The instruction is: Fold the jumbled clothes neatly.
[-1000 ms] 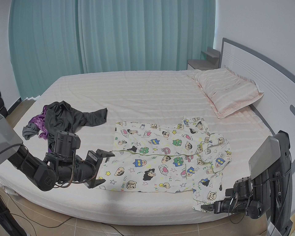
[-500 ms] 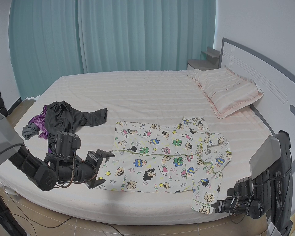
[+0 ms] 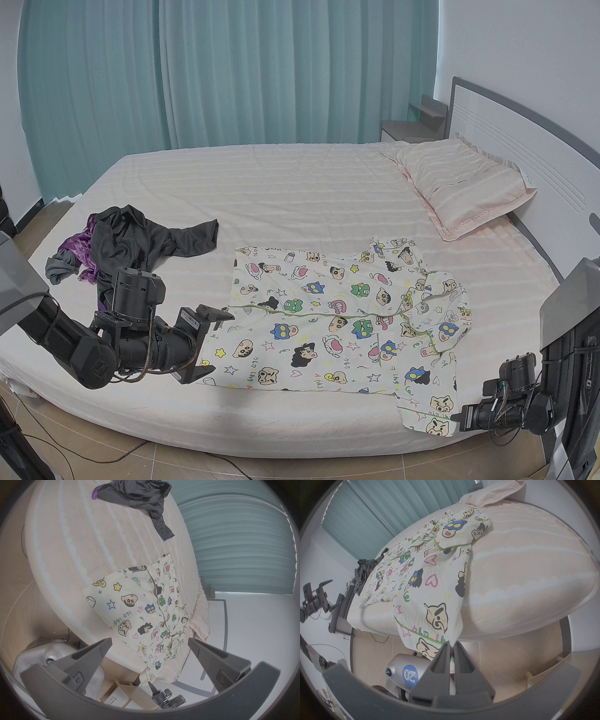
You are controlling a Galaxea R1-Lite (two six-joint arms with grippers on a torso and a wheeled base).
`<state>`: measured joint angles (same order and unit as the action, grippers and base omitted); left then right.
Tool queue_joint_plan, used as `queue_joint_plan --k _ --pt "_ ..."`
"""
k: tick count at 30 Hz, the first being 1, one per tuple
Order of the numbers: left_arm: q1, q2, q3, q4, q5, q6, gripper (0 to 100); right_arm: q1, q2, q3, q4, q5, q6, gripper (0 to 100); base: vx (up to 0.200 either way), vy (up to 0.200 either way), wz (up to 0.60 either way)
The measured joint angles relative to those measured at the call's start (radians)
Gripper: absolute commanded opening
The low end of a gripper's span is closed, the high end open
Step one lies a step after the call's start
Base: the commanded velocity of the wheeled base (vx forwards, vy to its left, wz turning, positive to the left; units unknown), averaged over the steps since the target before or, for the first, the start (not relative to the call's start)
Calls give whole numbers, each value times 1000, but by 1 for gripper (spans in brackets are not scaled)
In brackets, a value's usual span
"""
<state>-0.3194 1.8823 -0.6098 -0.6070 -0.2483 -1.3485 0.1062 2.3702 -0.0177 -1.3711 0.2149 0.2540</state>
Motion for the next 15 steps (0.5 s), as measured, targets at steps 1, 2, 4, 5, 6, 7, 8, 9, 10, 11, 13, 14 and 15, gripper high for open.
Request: queue_joint_plan --k 1,2,4,5,6,7,8,9,10,11,13,14,15 --pt "0 0 0 0 0 1 100 -7 -9 0 7 2 -14 0 0 0 0" --pt "0 0 0 0 0 1 100 -11 -14 0 9 3 -23 0 0 0 0" --pt "-1 1 0 0 0 1 100 -21 -24 0 11 3 -38 0 0 0 0" --pt "-1 1 0 0 0 2 100 -23 -26 0 13 3 -41 0 0 0 0" --pt "-1 1 0 0 0 2 100 -26 -28 0 15 3 -47 0 0 0 0" --pt "-1 1 1 0 0 2 100 -31 -31 0 18 3 -58 100 0 0 0" --pt "-1 1 1 0 0 2 100 -36 -33 0 20 3 -71 100 0 0 0" --pt "-1 2 1 0 0 2 100 -45 -35 0 25 3 -88 100 0 0 0" --pt "-1 2 2 0 0 3 100 -51 -36 0 28 3 -99 100 0 0 0" --pt "-1 3 2 0 0 3 100 -57 -37 0 30 3 -106 100 0 0 0" --pt "-1 6 2 0 0 4 100 -63 -39 0 25 8 -108 100 0 0 0" --pt "-1 8 1 0 0 4 100 -64 -42 0 18 11 -107 100 0 0 0" --pt "-1 10 1 0 0 5 100 -64 -44 0 13 12 -103 100 0 0 0"
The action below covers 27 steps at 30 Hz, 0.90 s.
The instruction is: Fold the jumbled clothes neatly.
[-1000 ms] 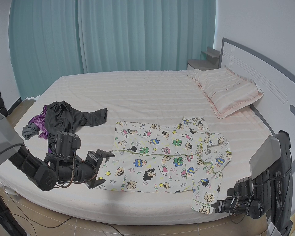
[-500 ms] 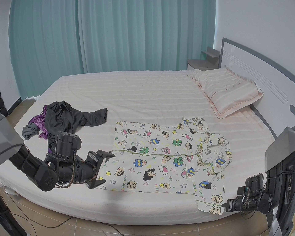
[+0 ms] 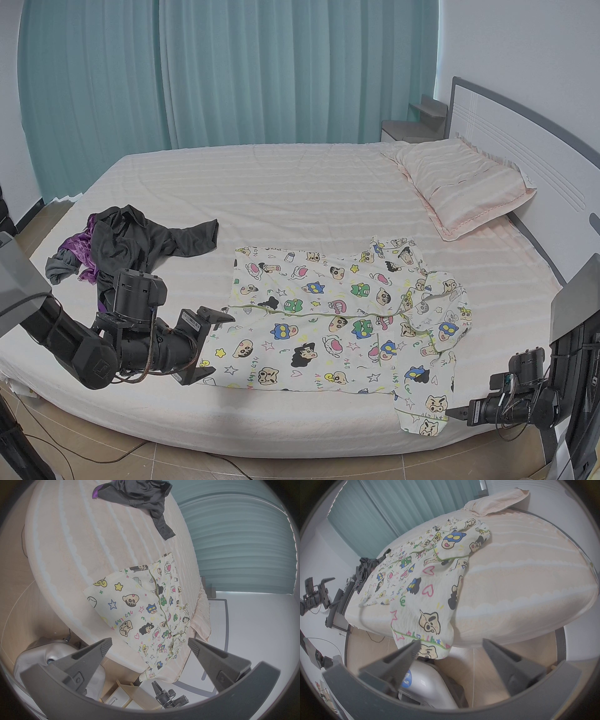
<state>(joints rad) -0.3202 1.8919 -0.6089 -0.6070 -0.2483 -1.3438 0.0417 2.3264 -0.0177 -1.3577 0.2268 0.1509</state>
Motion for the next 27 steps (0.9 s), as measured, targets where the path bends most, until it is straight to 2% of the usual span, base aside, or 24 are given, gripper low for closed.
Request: queue_joint_plan --k 3,8,14,17,27 --pt "1 4 -4 0 0 -1 100 6 -10 0 -34 -3 44 100 0 0 0" --pt "6 6 -10 0 0 -5 100 47 -34 0 -73 -11 213 100 0 0 0" --pt "19 8 -12 -1 -14 -6 100 134 -56 0 -89 -59 383 100 200 0 0" --pt "22 11 -13 -1 -21 -6 100 152 -71 0 -92 -72 423 100 200 0 0" --pt "24 24 -13 0 -21 -5 100 160 -94 0 -126 -73 468 100 0 0 0"
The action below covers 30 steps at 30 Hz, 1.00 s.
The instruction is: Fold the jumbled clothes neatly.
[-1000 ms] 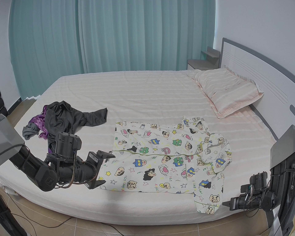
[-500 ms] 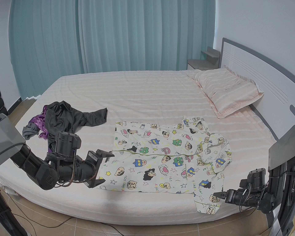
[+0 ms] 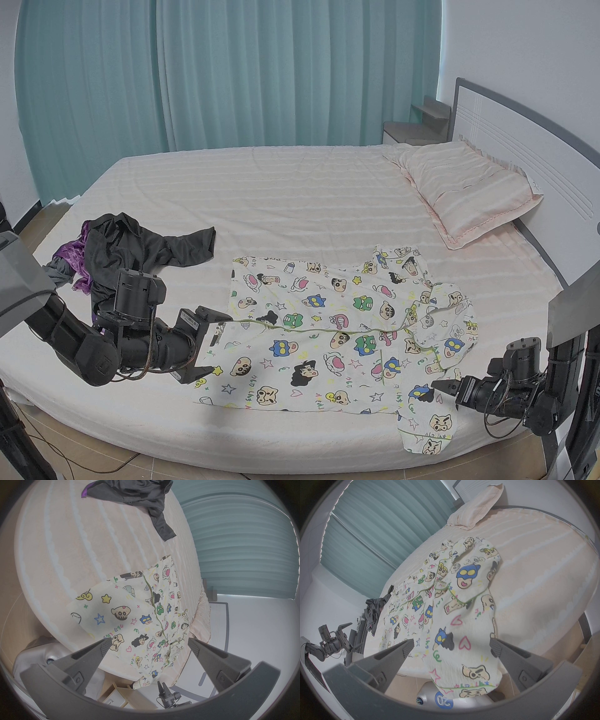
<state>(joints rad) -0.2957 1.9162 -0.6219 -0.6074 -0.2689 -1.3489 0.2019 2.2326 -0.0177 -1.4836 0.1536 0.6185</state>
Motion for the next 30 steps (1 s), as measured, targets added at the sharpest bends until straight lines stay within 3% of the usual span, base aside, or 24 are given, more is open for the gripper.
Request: queue_joint_plan --k 11,23,30 --pt "0 7 -1 0 -25 0 100 3 -3 0 -4 -1 1 100 164 -109 0" --pt "-6 26 -3 1 -15 2 100 5 -4 0 -4 0 0 100 0 0 0" --pt "-5 25 -2 2 -15 2 100 6 -5 0 -4 -1 0 100 0 200 0"
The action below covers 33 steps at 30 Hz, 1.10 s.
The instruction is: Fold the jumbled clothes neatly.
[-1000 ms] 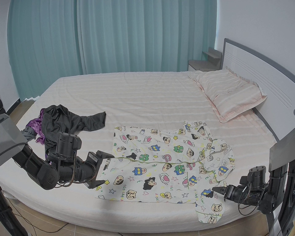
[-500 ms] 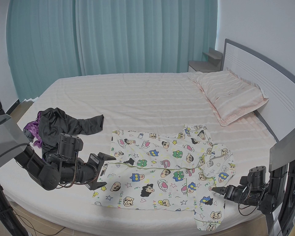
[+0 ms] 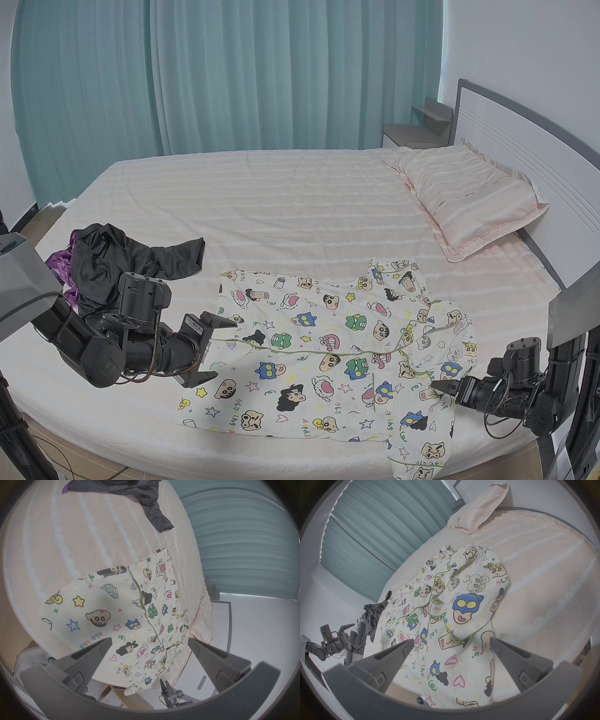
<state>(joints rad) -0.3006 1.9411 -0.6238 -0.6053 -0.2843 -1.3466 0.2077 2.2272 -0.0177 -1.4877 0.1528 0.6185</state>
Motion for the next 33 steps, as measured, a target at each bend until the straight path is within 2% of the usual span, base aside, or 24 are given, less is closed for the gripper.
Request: queue_joint_plan --k 15,21,25,26,28,31,33 --pt "3 1 1 5 0 1 100 0 -2 0 -2 -1 0 100 0 200 0" --pt "-6 2 9 2 -1 12 100 1 -2 0 -36 -22 -1 100 0 0 0" --pt "-35 4 12 2 -3 75 100 3 -3 0 -63 -40 -1 100 0 0 0" --pt "-55 9 12 1 -4 130 100 10 -7 1 -64 -43 3 100 0 0 0" --pt "-71 17 11 2 -4 162 100 16 -11 0 -66 -44 10 100 0 0 0" --pt "-87 35 9 3 -4 256 100 25 -17 0 -65 -45 21 100 0 0 0" --pt "-91 53 6 4 -3 370 100 31 -21 0 -65 -45 29 100 0 0 0"
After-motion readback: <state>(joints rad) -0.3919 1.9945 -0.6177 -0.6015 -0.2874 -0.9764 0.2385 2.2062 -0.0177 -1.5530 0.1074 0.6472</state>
